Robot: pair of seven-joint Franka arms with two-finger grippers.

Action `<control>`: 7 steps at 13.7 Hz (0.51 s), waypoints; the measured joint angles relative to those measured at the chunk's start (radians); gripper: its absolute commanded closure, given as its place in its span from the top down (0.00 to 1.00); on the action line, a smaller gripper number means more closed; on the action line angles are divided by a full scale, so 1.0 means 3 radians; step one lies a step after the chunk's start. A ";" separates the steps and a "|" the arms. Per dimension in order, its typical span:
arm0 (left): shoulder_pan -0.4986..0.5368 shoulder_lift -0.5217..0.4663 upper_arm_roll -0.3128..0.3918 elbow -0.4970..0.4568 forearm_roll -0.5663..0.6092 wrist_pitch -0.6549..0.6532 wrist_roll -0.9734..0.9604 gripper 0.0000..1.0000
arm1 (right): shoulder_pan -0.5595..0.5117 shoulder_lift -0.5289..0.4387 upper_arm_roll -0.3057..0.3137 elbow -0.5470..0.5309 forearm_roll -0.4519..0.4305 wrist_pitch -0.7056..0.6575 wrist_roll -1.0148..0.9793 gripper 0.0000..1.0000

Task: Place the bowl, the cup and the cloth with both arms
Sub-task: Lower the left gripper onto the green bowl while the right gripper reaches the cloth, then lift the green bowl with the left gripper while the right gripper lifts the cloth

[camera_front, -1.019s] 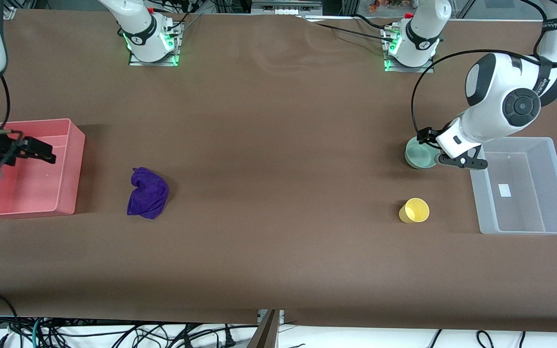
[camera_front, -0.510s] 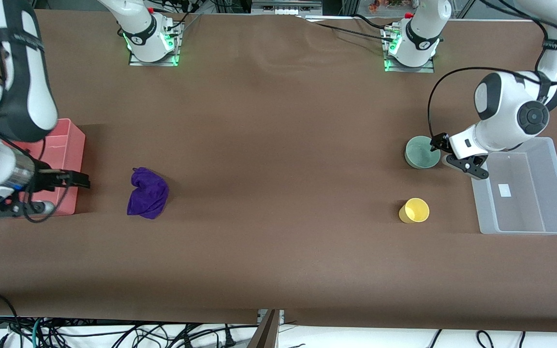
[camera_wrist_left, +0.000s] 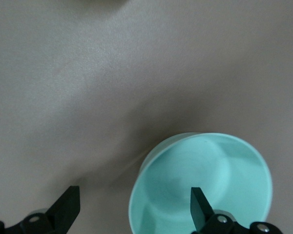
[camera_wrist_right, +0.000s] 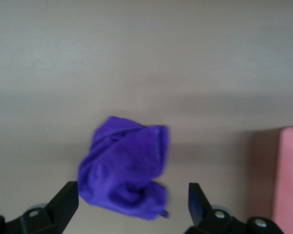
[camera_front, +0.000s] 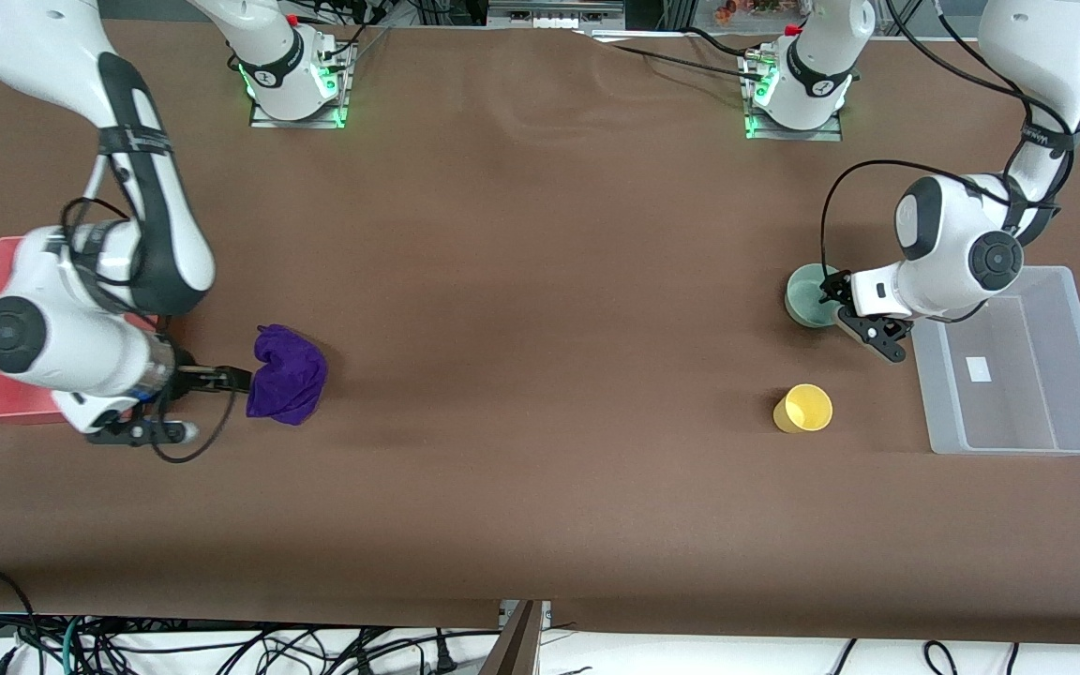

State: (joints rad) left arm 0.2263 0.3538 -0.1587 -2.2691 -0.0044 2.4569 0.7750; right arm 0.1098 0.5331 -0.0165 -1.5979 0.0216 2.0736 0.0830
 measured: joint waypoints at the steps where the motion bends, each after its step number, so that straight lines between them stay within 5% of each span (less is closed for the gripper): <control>1: 0.0022 0.0043 0.0000 0.0003 0.0000 0.0039 0.0102 0.63 | 0.0003 0.0000 0.0046 -0.0117 0.0000 0.0141 0.0088 1.00; 4: 0.0032 0.0078 -0.0006 0.0014 0.0000 0.0060 0.0224 0.07 | 0.0004 -0.0002 0.0103 -0.0490 0.0000 0.0536 0.0260 1.00; 7: 0.0026 0.0078 -0.0015 0.0020 0.0000 0.0060 0.0371 0.00 | 0.0003 -0.0005 0.0118 -0.0750 -0.0001 0.0753 0.0265 1.00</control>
State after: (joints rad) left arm 0.2341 0.3771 -0.1634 -2.2630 -0.0043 2.4748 0.8862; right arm 0.1108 0.5314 0.0188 -1.8228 0.0215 2.2994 0.1623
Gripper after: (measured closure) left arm 0.656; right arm 0.000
